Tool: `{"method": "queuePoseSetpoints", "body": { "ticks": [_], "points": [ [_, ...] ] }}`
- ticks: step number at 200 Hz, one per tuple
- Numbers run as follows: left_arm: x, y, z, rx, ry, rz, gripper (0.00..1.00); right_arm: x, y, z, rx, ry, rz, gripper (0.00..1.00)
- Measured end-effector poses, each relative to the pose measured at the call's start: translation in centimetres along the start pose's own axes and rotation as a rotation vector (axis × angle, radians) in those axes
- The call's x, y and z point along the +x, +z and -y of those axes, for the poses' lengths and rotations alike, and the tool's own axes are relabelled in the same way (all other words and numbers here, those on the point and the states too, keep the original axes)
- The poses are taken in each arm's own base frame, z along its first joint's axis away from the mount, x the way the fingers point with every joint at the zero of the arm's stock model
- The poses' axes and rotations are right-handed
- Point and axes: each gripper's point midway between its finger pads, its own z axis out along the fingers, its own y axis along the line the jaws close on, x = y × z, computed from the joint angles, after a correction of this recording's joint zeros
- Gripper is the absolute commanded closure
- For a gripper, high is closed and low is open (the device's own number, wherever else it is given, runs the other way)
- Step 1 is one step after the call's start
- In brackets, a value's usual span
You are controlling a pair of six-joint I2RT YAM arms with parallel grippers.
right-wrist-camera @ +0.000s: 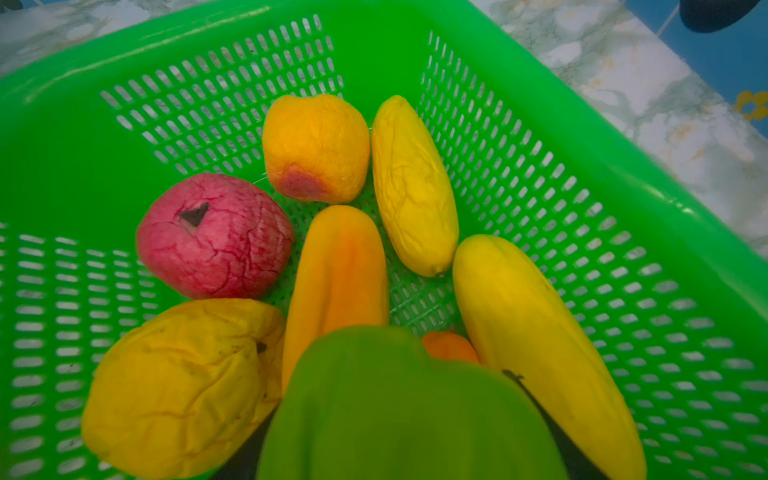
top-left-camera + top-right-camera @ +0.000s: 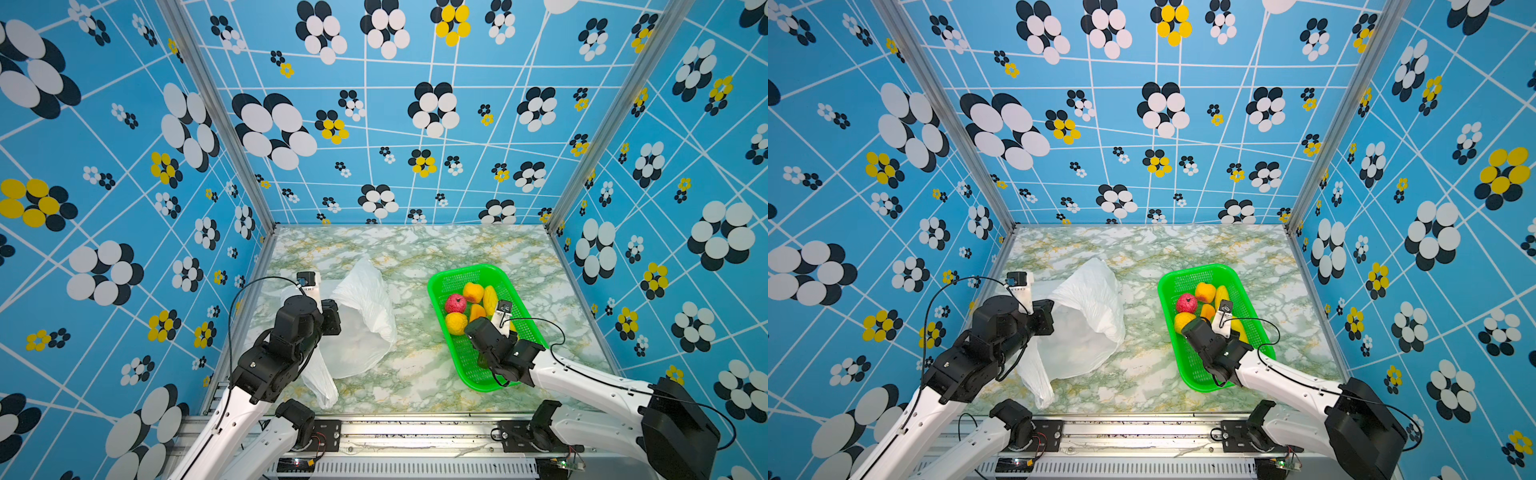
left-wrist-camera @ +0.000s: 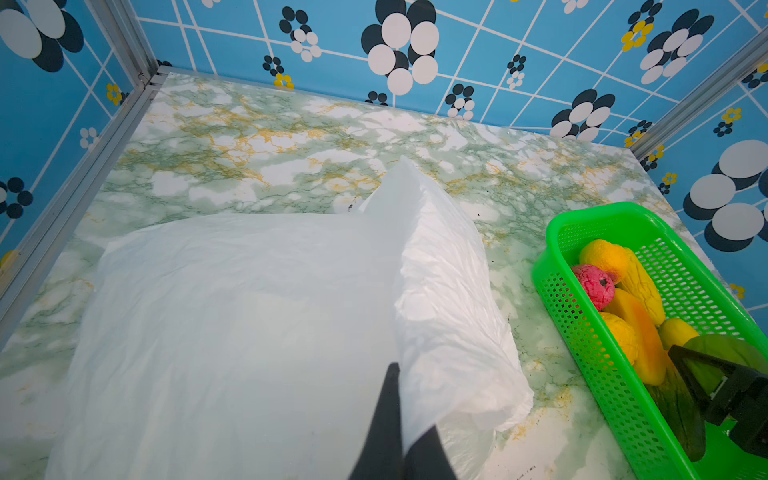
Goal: Untie the knot of the plastic bag and take out the fruit
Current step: 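Lower the green fruit into the basket and open the right gripper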
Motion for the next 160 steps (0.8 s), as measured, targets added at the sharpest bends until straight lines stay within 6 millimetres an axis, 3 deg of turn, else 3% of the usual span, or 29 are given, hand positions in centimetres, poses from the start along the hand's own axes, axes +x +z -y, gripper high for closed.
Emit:
{"method": "queuePoseSetpoints", "body": {
  "ticks": [40, 69, 120, 160],
  "points": [
    [0.0, 0.0, 0.0, 0.0, 0.0, 0.0, 1.0, -0.6, -0.5, -0.1, -0.021, 0.038, 0.014, 0.14],
    [0.0, 0.0, 0.0, 0.0, 0.0, 0.0, 1.0, -1.4, -1.2, 0.0, -0.046, 0.071, 0.036, 0.12],
    [0.0, 0.0, 0.0, 0.002, 0.0, -0.001, 1.0, -1.9, -2.1, 0.8, -0.078, 0.087, 0.063, 0.27],
    [0.2, 0.3, 0.1, 0.004, 0.001, -0.014, 1.0, -2.8, -3.7, 0.6, -0.171, 0.115, 0.083, 0.31]
  ]
}}
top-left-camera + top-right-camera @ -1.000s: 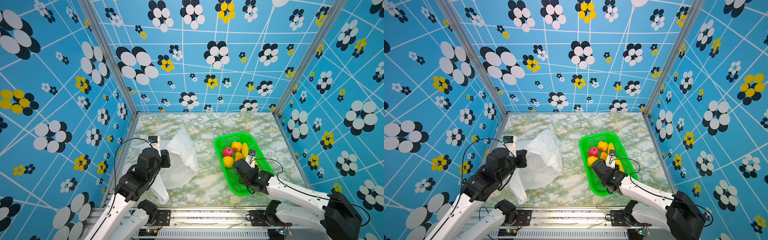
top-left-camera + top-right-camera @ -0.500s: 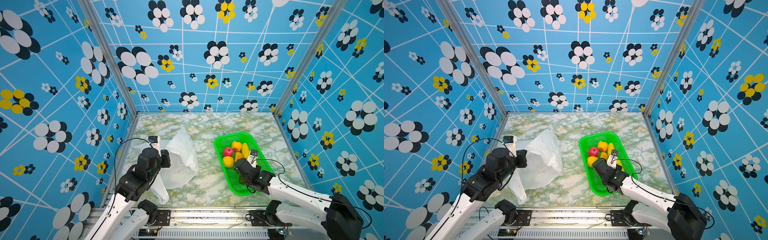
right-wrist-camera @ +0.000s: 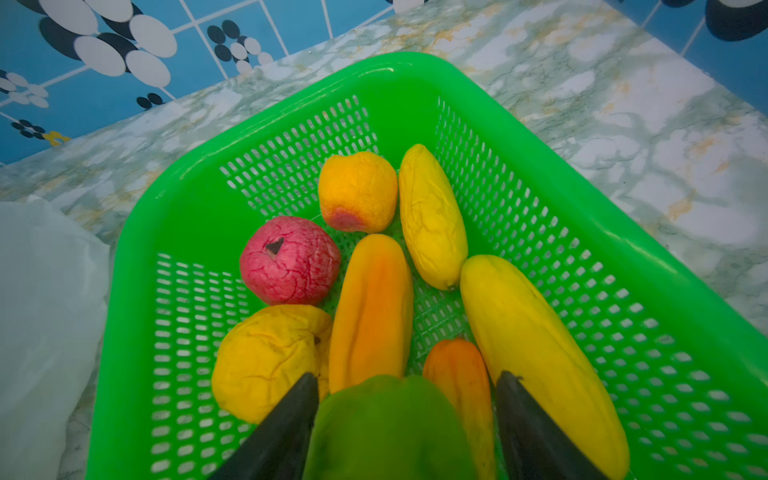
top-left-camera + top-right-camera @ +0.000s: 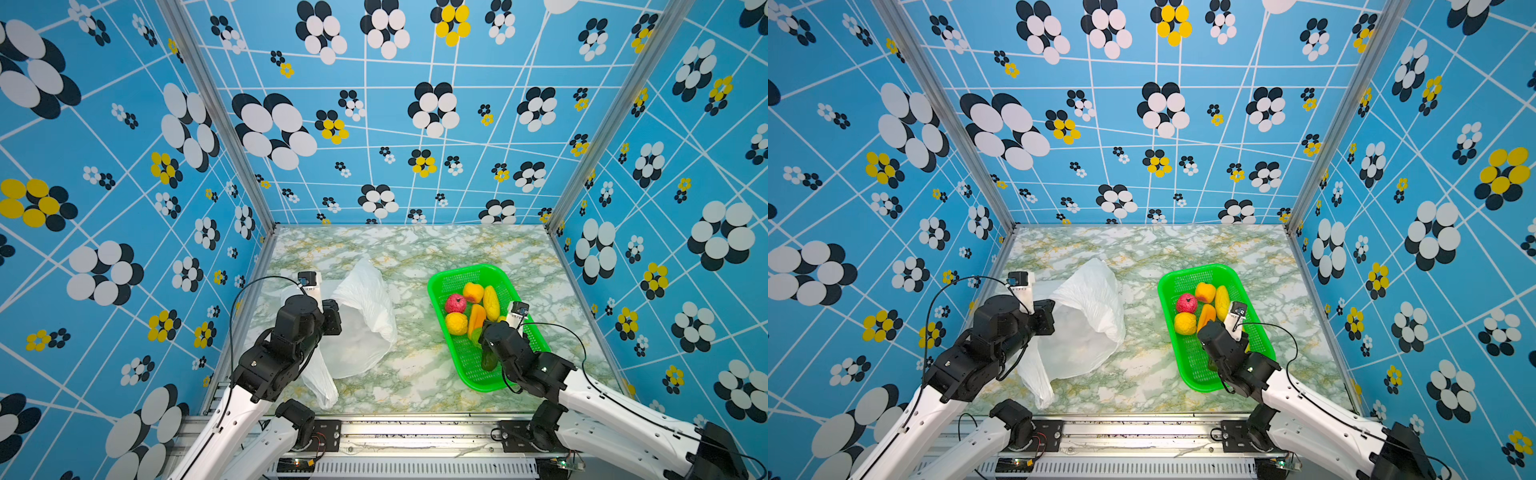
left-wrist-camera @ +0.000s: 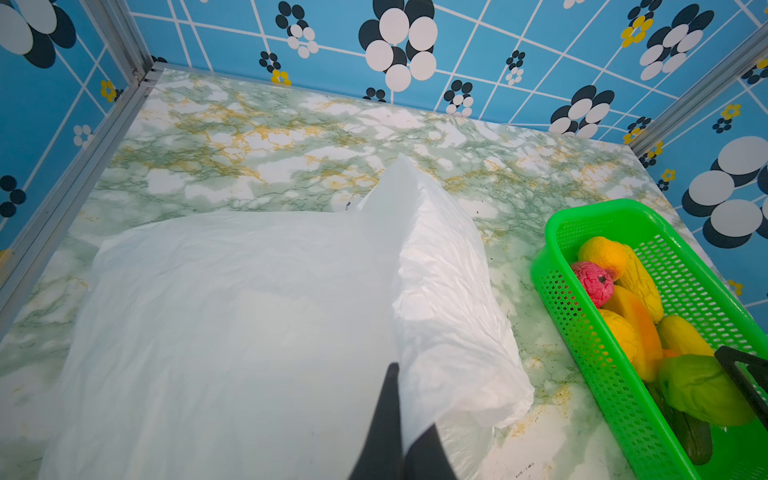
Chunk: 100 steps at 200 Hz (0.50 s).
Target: Untie the knot of the plastic bag and take out the fruit
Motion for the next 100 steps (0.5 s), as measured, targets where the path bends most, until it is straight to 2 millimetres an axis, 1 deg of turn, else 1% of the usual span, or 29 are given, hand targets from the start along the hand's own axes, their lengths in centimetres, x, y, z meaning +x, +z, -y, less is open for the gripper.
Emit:
{"method": "queuePoseSetpoints", "body": {
  "ticks": [9, 41, 49, 64, 72, 82, 100],
  "points": [
    [0.1, 0.1, 0.0, -0.001, 0.001, -0.005, 1.0, -0.3, -0.4, -0.1, -0.017, 0.008, 0.006, 0.3],
    [0.3, 0.4, 0.1, 0.001, 0.002, -0.017, 1.0, -0.9, -1.3, 0.2, -0.045, 0.022, 0.016, 0.22],
    [0.3, 0.5, 0.1, -0.001, 0.003, -0.022, 1.0, -0.9, -1.4, 0.2, -0.047, 0.018, 0.014, 0.18],
    [0.1, 0.9, 0.1, -0.004, 0.003, -0.034, 1.0, -0.8, -1.3, 0.2, -0.047, 0.008, 0.01, 0.07],
    [-0.3, 1.3, 0.2, -0.007, 0.001, -0.041, 1.0, -0.7, -1.3, 0.2, -0.046, 0.002, 0.008, 0.02],
    [-1.3, 1.7, 0.4, -0.007, -0.004, -0.045, 1.0, -0.5, -1.2, 0.1, -0.042, -0.019, 0.002, 0.02],
    [-4.1, 2.5, 1.0, -0.004, -0.015, -0.025, 1.0, -0.7, -1.0, -0.3, -0.033, -0.045, -0.01, 0.01]
  ]
}}
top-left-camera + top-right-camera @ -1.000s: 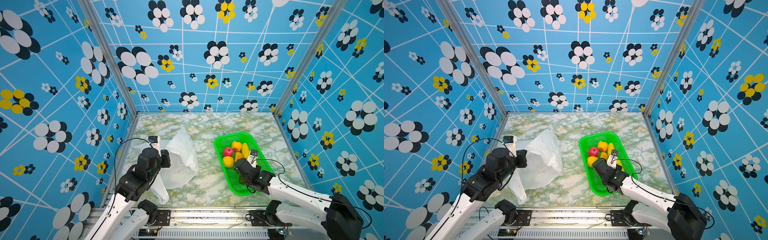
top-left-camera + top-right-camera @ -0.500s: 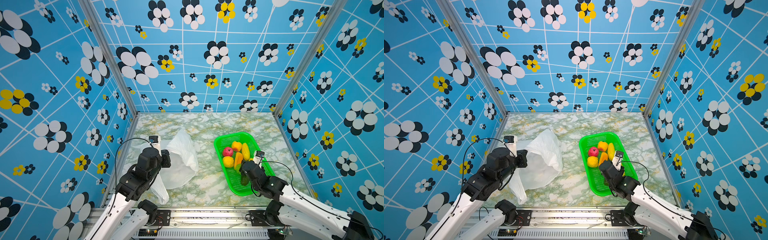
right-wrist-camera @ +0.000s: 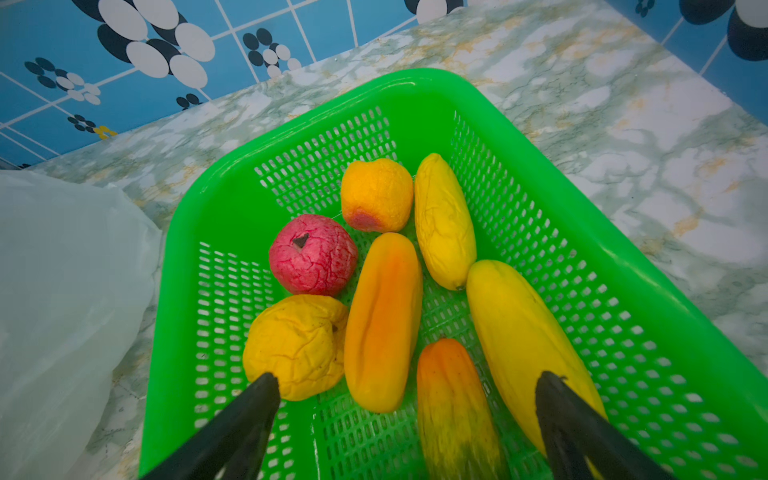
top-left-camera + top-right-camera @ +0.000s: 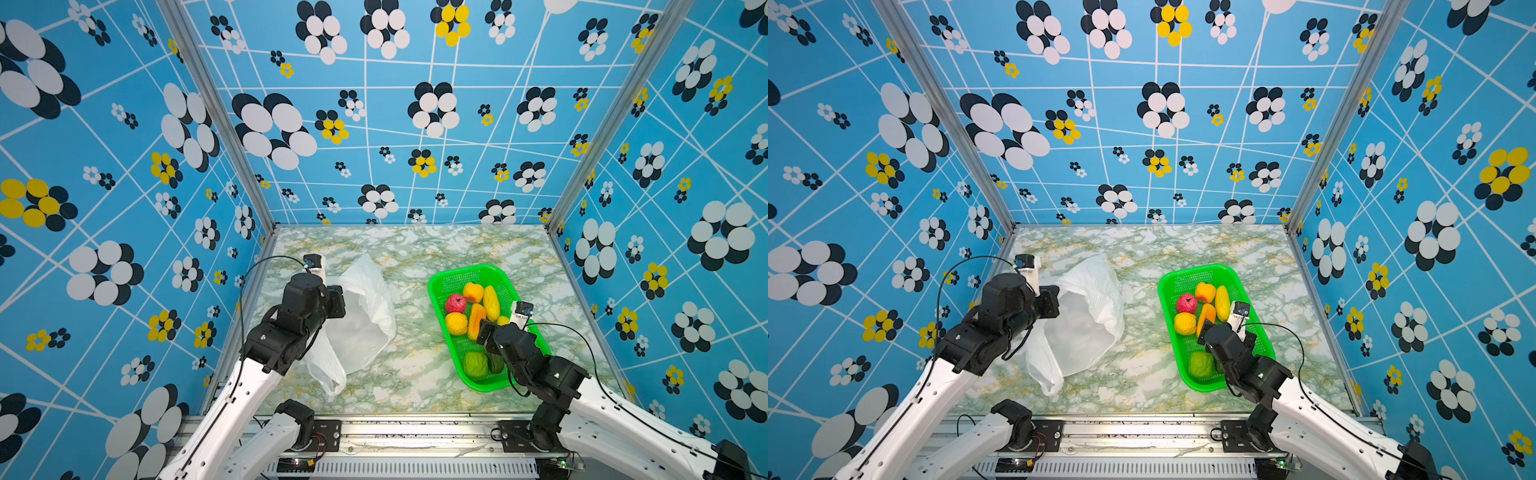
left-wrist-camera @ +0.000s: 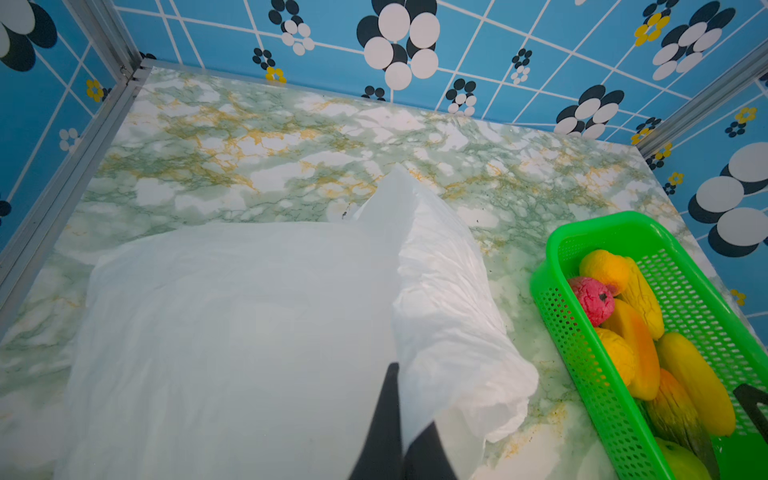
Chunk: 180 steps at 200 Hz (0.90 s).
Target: Untie the knot of the plastic bag and take out the fruit
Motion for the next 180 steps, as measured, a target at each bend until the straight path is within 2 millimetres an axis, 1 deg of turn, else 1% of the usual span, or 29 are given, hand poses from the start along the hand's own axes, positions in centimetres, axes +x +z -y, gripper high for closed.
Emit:
{"method": "queuePoseSetpoints", "body": {
  "ticks": [14, 30, 40, 50, 65, 79, 90, 101, 113, 134, 146, 157, 180],
  "points": [
    [-2.6, 0.2, 0.7, 0.016, -0.008, 0.037, 1.0, -1.1, -0.1, -0.7, 0.011, -0.014, 0.001, 0.01],
    [-5.5, 0.0, 1.4, 0.038, -0.018, 0.088, 1.0, -3.1, -0.4, -1.8, 0.022, -0.016, 0.023, 0.01],
    [-7.2, -0.1, 1.6, 0.045, -0.027, 0.118, 1.0, -4.3, -0.4, -2.7, 0.013, -0.025, 0.031, 0.09],
    [-8.8, -0.2, 1.9, 0.053, -0.033, 0.144, 1.0, -5.0, -0.4, -3.7, -0.005, -0.027, 0.032, 0.09],
    [-10.9, 0.2, 2.1, 0.059, -0.039, 0.172, 1.0, -4.8, -0.1, -5.2, -0.059, -0.047, 0.008, 0.09],
    [-12.1, 1.0, 2.1, 0.056, -0.04, 0.18, 1.0, -4.2, 0.0, -6.1, -0.105, -0.066, -0.023, 0.08],
    [-12.5, 1.8, 1.9, 0.051, -0.041, 0.174, 1.0, -4.1, -0.1, -6.7, -0.135, -0.075, -0.04, 0.07],
    [-12.7, 2.7, 1.8, 0.049, -0.044, 0.162, 1.0, -4.4, -0.5, -7.4, -0.166, -0.079, -0.046, 0.05],
    [-12.7, 3.9, 1.5, 0.046, -0.042, 0.148, 1.0, -5.4, -1.1, -8.3, -0.202, -0.073, -0.037, 0.02],
    [-12.3, 5.9, 1.2, 0.047, -0.043, 0.118, 1.0, -7.8, -2.3, -9.8, -0.259, -0.049, -0.004, 0.02],
    [-12.0, 7.1, 1.0, 0.048, -0.044, 0.099, 1.0, -8.8, -3.0, -10.5, -0.288, -0.037, 0.006, 0.02],
    [-11.6, 8.3, 0.8, 0.045, -0.046, 0.081, 1.0, -9.0, -3.2, -10.8, -0.307, -0.033, 0.007, 0.02],
    [-10.4, 11.1, -0.1, 0.036, -0.058, 0.028, 1.0, -8.8, -3.4, -11.1, -0.327, -0.035, -0.006, 0.01]
  ]
}}
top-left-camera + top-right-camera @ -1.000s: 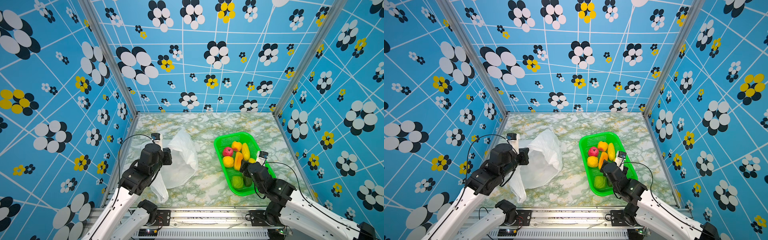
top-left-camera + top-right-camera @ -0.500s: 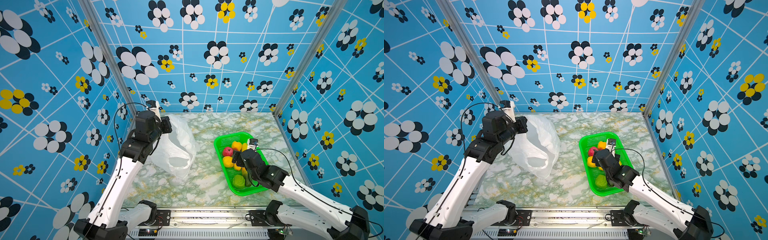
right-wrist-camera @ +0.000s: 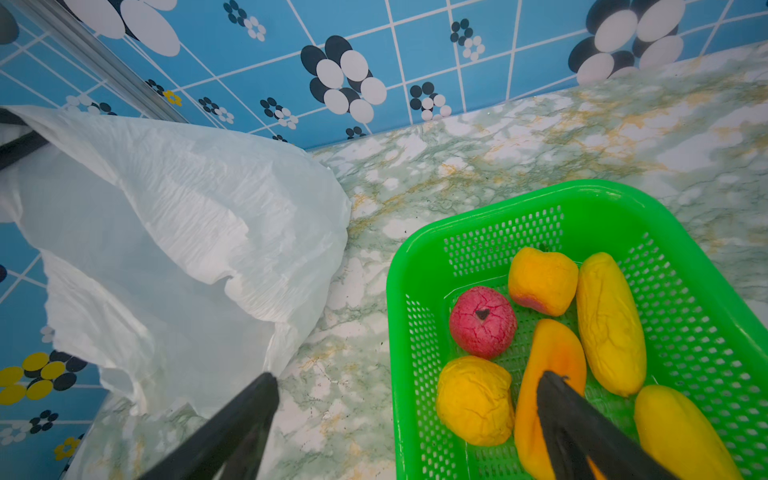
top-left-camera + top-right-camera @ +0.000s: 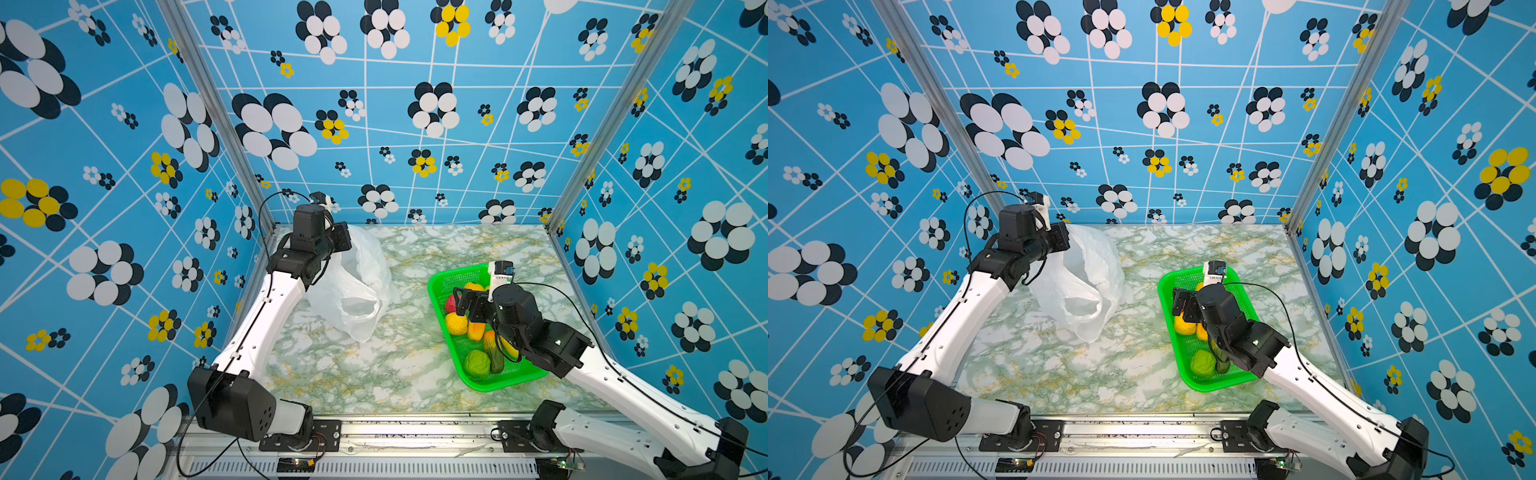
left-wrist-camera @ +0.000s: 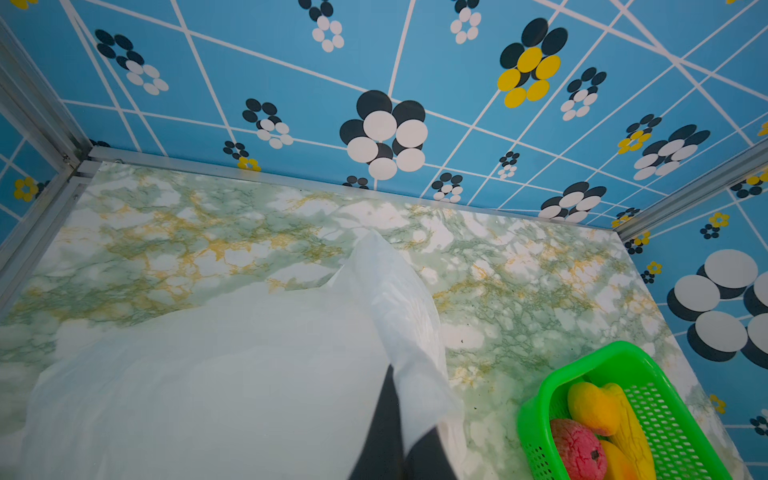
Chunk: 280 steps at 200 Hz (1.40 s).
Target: Untie the knot of the plastic bag and take out the fruit
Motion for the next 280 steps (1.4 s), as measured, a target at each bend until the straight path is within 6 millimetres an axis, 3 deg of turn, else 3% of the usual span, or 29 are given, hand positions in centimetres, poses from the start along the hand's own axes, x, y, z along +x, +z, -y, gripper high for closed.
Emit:
{"method": "queuePoseSetpoints", "body": {
  "ticks": [23, 49, 73, 80, 83, 88, 91, 118, 144, 167, 189, 209, 236, 258, 280],
  "points": [
    [1.5, 2.1, -0.6, 0.005, -0.013, -0.059, 1.0, -0.1, -0.1, -0.1, -0.007, -0.003, 0.003, 0.01],
    [2.3, 2.7, -0.3, 0.027, -0.018, -0.087, 1.0, -0.3, -0.3, -0.1, -0.009, -0.022, 0.01, 0.01],
    [2.0, 2.5, 0.1, 0.046, -0.016, -0.078, 0.83, -1.3, -0.7, 0.1, 0.003, -0.036, 0.053, 0.01],
    [2.0, 2.3, 0.1, 0.049, -0.013, -0.076, 0.68, -1.8, -0.9, 0.3, 0.008, -0.037, 0.075, 0.01],
    [2.0, 2.2, 0.2, 0.052, -0.019, -0.075, 0.57, -2.0, -1.0, 0.3, 0.01, -0.037, 0.085, 0.01],
    [2.0, 2.0, 0.2, 0.056, -0.008, -0.072, 0.07, -2.5, -1.2, 0.4, 0.015, -0.038, 0.103, 0.01],
    [2.0, 1.9, 0.2, 0.056, -0.017, -0.071, 0.0, -2.7, -1.3, 0.4, 0.016, -0.038, 0.115, 0.01],
    [1.6, 0.3, 0.5, 0.067, -0.008, -0.043, 0.01, -5.3, -2.1, 1.0, 0.041, -0.045, 0.219, 0.01],
    [0.2, -2.9, 0.4, 0.054, -0.008, 0.021, 0.01, -7.6, -2.2, 2.4, 0.105, -0.063, 0.299, 0.01],
    [-1.0, -7.1, -0.8, 0.021, -0.022, 0.117, 0.01, -9.2, -1.4, 5.5, 0.216, -0.052, 0.338, 0.01],
    [-0.9, -11.7, -3.3, -0.058, -0.058, 0.23, 0.01, -9.7, -0.8, 9.6, 0.341, -0.026, 0.347, 0.01],
    [0.8, -15.3, -6.5, -0.166, -0.098, 0.324, 0.01, -8.6, -0.9, 13.1, 0.433, -0.007, 0.34, 0.01],
    [4.4, -18.0, -10.9, -0.338, -0.153, 0.399, 0.01, -6.7, -1.3, 16.2, 0.507, 0.007, 0.332, 0.01],
    [7.5, -18.6, -14.5, -0.479, -0.2, 0.41, 0.01, -6.2, -1.0, 18.9, 0.597, 0.037, 0.315, 0.01],
    [11.2, -17.7, -18.2, -0.607, -0.248, 0.363, 0.01, -5.2, -0.8, 22.8, 0.714, 0.096, 0.29, 0.01]
  ]
}}
